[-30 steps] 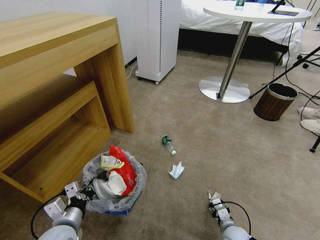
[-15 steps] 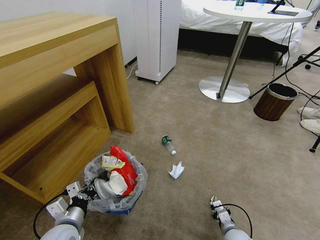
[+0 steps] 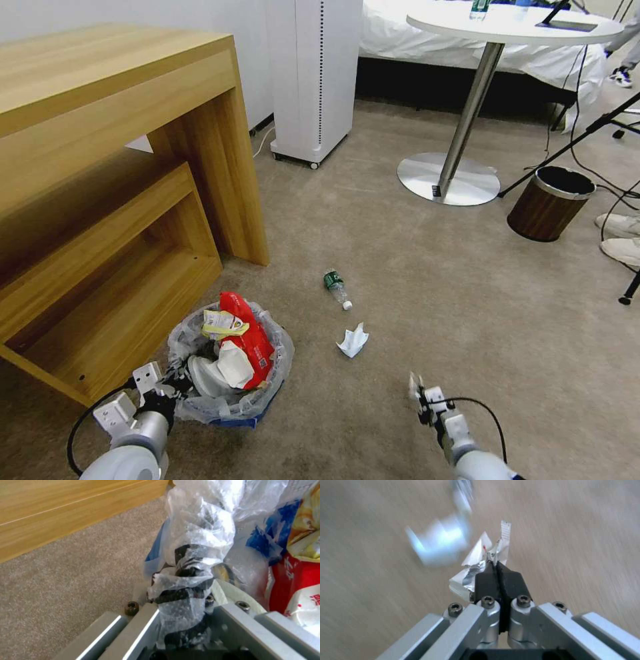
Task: Pick up the trash bin and place the garbage on the floor into it.
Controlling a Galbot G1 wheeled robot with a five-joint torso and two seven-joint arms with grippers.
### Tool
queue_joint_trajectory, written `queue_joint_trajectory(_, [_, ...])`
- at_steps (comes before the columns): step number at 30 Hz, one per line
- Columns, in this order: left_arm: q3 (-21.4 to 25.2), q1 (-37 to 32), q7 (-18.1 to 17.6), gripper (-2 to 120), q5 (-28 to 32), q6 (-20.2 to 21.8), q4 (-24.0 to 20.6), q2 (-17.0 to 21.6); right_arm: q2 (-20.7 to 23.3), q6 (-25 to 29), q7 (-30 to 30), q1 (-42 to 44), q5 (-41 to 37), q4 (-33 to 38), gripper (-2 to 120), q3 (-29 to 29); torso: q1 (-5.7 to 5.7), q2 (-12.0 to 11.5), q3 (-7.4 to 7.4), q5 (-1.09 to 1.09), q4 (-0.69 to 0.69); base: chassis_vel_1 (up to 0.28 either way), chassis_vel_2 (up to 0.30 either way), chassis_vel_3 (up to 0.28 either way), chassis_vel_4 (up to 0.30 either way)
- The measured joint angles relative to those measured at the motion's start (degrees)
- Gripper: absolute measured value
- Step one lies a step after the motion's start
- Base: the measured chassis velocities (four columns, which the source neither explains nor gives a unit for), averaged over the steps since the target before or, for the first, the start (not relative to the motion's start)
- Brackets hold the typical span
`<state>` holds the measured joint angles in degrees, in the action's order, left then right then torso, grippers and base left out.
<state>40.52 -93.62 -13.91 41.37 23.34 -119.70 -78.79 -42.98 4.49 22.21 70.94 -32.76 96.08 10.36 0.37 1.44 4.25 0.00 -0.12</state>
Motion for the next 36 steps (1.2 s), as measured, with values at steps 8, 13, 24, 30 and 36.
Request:
queue_joint_trajectory(8, [-0.5, 0.6, -0.6, 0, 0.4, 1.0, -0.2, 0.3, 4.3, 5.8, -7.6, -9.3, -2.9, 17.8, 0, 4.2, 0.0, 0.0, 0.0, -0.01, 0.01, 0.0, 0.0, 0.0, 0.0])
queue_joint_trajectory(13, [-0.5, 0.0, -0.7, 0, 0.3, 1.3, -1.2, 0.3, 2.0, -0.9, -5.1, -22.6, -13.9, 24.7, 0, 10.0, 0.0, 0.0, 0.0, -0.01, 0.0, 0.0, 0.0, 0.0, 0.0])
queue_joint_trajectory(24, [-0.7, -0.5, -0.8, 0, -0.4, 1.6, -2.4, -0.3, -3.9, -9.2, 0.0, -40.4, -25.3, 23.1, 0, 20.4, 0.0, 0.0, 0.0, 0.0, 0.0, 0.0, 0.0, 0.0, 0.0])
queue_joint_trajectory(30, [-0.8, -0.9, -0.8, 0, -1.0, 1.9, -3.4, -0.9, -6.6, -11.6, 2.7, -46.9, -29.7, 21.2, 0, 28.0, 0.0, 0.0, 0.0, -0.01, 0.0, 0.0, 0.0, 0.0, 0.0])
queue_joint_trajectory(36, [-0.4, -1.7, -0.8, 0, -1.4, 2.0, -4.2, -1.5, -11.1, -13.1, 5.2, -53.1, -31.9, 17.7, 0, 34.0, 0.0, 0.0, 0.0, 0.0, 0.01, 0.0, 0.0, 0.0, 0.0])
